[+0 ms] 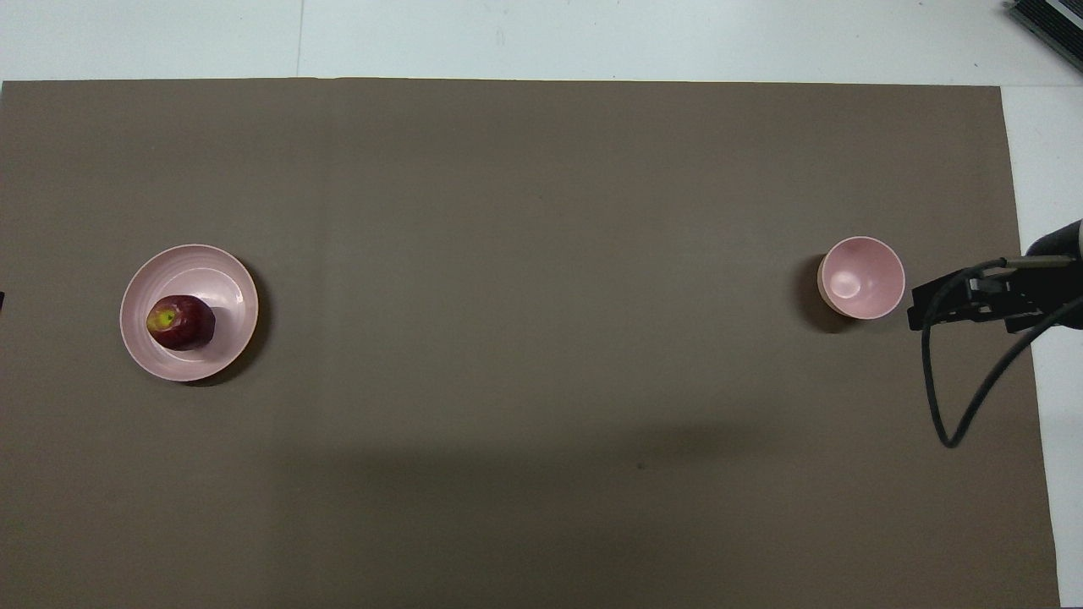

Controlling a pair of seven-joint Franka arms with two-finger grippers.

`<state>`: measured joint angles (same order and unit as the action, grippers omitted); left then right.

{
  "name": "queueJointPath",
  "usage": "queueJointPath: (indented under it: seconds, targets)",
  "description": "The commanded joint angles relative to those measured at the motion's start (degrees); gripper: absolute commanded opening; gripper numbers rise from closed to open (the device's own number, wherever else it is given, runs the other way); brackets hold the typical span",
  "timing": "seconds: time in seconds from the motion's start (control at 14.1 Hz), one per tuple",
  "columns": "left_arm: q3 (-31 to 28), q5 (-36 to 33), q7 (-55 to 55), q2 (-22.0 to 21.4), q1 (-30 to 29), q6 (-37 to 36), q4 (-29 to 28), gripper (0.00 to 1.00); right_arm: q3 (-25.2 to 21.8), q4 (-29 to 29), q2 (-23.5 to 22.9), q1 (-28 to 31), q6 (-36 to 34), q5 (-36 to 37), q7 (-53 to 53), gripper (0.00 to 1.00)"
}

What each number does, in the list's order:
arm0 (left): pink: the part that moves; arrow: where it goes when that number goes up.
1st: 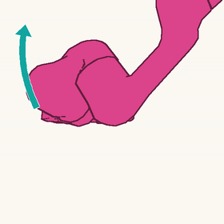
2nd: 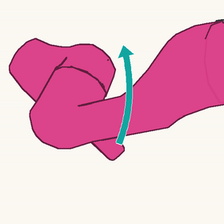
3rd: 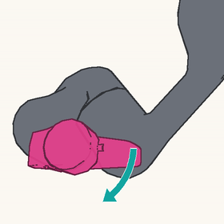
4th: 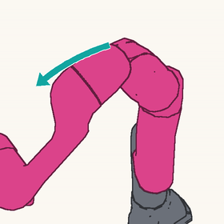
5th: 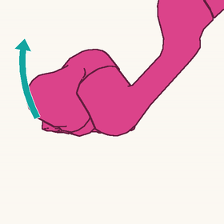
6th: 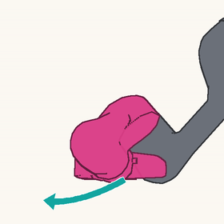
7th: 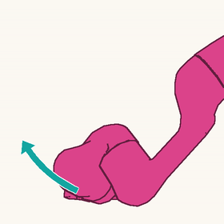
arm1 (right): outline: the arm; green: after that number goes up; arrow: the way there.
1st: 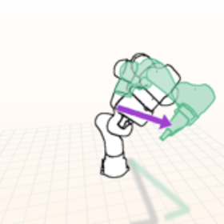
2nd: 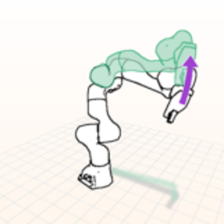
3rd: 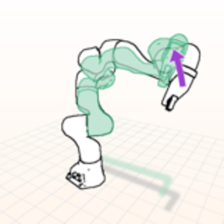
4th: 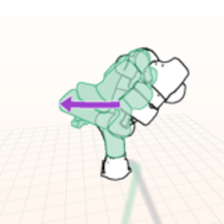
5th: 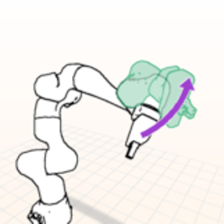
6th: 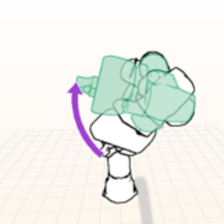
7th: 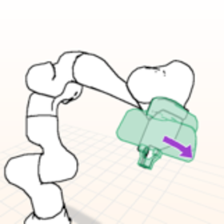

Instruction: Move apple from plate to bowl

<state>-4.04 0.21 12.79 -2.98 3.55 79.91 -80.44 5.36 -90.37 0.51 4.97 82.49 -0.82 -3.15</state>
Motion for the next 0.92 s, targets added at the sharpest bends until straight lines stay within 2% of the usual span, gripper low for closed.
queueJointPath:
  seconds: [0.0,0.21,0.36,0.57,0.85]
  targets:
    - [-0.5,0.6,-0.2,-0.4,0.6,-1.1,0.1,1.00,0.2,-2.4,1.9,0.7,1.2,-0.2,1.5,1.00]
    - [-0.4,0.6,-0.2,-0.7,0.8,-2.0,-0.2,1.00,0.2,-2.9,2.1,0.4,2.1,-0.2,1.5,1.00]
    - [-0.4,0.7,0.8,-2.4,0.5,-0.4,-3.4,1.00,0.2,-3.5,2.5,0.0,2.8,-0.9,1.0,1.00]
    - [-0.4,0.7,0.9,-2.9,0.3,6.3,-9.1,1.00,0.8,-4.3,2.4,-0.1,2.9,-2.0,-0.6,1.00]
    - [-0.8,0.7,2.5,-2.6,-1.2,16.8,-17.5,1.00,0.8,-5.9,1.4,-2.4,3.7,-7.7,-12.3,1.00]
